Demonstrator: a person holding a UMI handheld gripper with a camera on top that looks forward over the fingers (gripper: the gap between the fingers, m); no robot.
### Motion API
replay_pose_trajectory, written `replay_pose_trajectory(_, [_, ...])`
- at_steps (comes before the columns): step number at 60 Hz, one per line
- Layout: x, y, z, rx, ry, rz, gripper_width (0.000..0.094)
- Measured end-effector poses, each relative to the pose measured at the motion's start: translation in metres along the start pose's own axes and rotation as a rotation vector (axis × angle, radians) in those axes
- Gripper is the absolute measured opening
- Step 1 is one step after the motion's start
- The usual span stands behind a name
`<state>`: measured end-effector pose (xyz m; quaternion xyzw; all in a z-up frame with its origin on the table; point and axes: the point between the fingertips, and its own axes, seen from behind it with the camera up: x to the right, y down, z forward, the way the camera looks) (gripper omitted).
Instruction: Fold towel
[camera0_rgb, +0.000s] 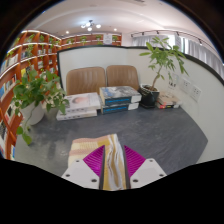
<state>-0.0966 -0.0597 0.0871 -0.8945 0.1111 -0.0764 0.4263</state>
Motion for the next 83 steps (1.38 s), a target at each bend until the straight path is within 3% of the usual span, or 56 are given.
replay_pose_trajectory(4, [0.043,0.017,0.017,-0.02,0.058,-0.028,0.0382])
replay_pose_trajectory(7, [0.061,0.028,0.024,-0.035,0.06,-0.029,0.0518])
replay_pose_trajectory(21, [0.096,0.006,-0.038,0.04,-0.145,0.018,0.0855])
replay_pose_trajectory(28, [0.112,-0.007,-0.093,0.067,-0.254,0.011,0.0858])
replay_pose_trajectory(38, [0.143,-0.015,-0.165,0.103,-0.321,-0.03,0.0855])
replay_pose_trajectory(60, [0.202,0.002,-0.228,0.179,-0.308,-0.098,0.085])
replay_pose_trajectory(83, [0.221,0.024,-0.235,0.149,-0.296,-0.102,0.0852])
